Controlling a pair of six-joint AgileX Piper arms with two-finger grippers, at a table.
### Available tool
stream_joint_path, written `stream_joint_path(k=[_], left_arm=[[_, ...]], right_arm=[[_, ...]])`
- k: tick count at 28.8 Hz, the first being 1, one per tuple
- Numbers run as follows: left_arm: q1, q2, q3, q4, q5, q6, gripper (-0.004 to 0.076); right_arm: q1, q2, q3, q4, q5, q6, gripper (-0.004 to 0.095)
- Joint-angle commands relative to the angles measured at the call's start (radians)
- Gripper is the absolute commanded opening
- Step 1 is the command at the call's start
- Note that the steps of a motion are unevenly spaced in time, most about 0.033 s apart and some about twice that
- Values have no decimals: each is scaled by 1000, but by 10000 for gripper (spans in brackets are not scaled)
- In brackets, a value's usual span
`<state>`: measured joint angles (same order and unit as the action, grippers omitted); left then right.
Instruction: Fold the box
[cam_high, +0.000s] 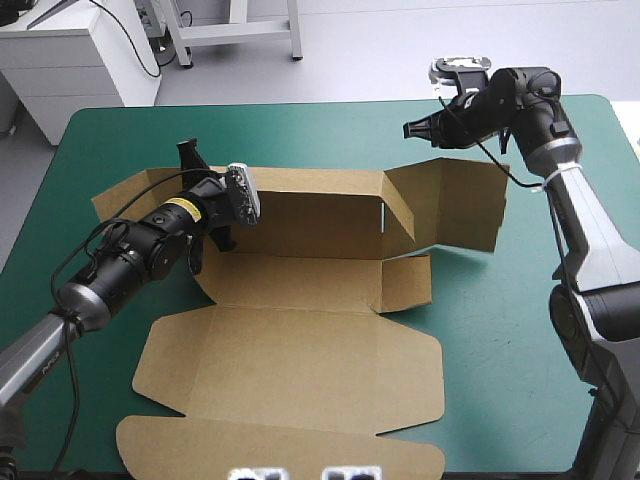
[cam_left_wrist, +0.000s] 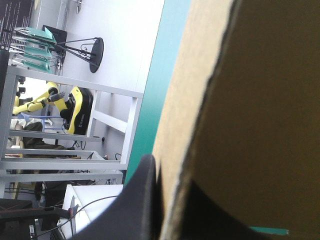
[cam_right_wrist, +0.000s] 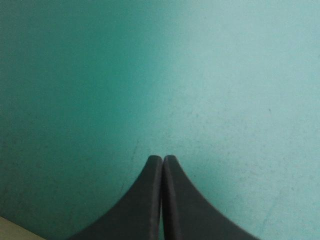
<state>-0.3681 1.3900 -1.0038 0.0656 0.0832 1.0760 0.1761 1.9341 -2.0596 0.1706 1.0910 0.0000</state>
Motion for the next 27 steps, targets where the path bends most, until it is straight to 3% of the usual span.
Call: stream_joint_path(k=[1,6,14,22,27], left_arm=[[1,-31,-31,-36,-54,-37,-8],[1,-31,-31,-36,-56,-37,-8],[9,-31,-45,-44,-74,-79,-8],[17,-12,-69,-38,-72,-79,-8],[18,21,-69,-38,-60,-86,-8]], right_arm=[[-3,-54,-91,16,-38,-9,-14],[-3,-35,-124,-2,-23,0,-14],[-3,40,-112,38,160,0,-14],[-3,7,-59,168,162,-11,-14],[-3,-81,91,160,162,-71,-14]])
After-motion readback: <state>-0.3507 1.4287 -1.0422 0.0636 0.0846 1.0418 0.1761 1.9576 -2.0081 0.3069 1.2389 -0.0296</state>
